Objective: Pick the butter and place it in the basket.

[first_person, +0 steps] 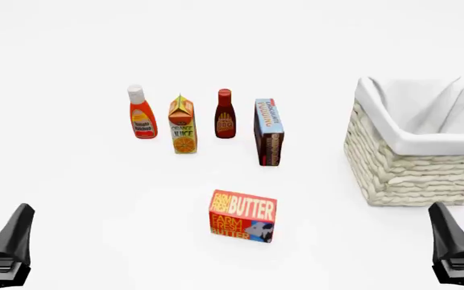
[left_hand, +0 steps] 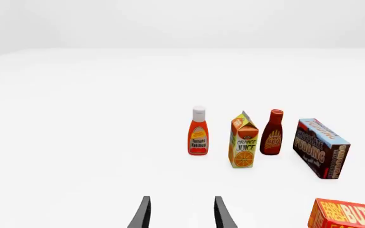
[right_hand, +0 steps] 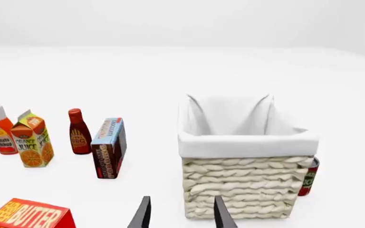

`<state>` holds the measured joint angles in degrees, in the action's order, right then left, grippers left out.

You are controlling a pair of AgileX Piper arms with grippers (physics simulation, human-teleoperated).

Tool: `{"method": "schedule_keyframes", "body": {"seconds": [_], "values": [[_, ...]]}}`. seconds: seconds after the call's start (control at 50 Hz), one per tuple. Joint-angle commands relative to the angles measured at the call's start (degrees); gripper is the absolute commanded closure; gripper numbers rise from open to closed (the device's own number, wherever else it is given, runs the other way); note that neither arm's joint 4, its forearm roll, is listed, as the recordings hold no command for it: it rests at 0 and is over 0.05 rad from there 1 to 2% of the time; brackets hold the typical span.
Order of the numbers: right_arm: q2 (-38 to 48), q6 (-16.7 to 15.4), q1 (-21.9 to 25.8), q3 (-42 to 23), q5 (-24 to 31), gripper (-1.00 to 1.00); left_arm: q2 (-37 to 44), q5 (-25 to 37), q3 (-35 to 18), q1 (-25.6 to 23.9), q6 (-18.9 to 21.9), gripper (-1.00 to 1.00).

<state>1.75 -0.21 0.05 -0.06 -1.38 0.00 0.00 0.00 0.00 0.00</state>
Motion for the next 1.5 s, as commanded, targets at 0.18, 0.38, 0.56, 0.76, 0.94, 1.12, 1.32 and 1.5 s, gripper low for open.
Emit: {"method": "schedule_keyframes", "body": {"seconds": [0.18, 0.38, 0.56, 0.76, 0.94, 1.12, 1.32, 1.5], "values": [[10.02, -2.25, 0.5, -1.75, -7.57, -1.0, 0.0, 0.0, 0.0, 0.0, 0.0, -1.0], [8.35, -4.3, 4.1, -6.02, -3.16, -1.0, 0.0, 0.0, 0.0, 0.0, 0.0, -1.0], [12.27, -6.05, 6.73, -10.21, -3.91, -1.0, 0.0, 0.0, 0.0, 0.0, 0.0, -1.0], [18.15, -8.39, 9.91, -14.62, -6.56, -1.0, 0.0, 0.0, 0.0, 0.0, 0.0, -1.0], [22.04, -11.24, 12.83, -16.76, -8.53, -1.0, 0.0, 0.0, 0.0, 0.0, 0.0, -1.0], [24.92, -15.01, 17.94, -18.75, -9.05, -1.0, 0.0, 0.0, 0.0, 0.0, 0.0, -1.0], [29.16, -18.54, 20.93, -20.24, -10.94, -1.0, 0.0, 0.0, 0.0, 0.0, 0.0, -1.0], [34.34, -23.24, 23.82, -21.96, -13.15, -1.0, 0.0, 0.0, 0.0, 0.0, 0.0, -1.0]]}}
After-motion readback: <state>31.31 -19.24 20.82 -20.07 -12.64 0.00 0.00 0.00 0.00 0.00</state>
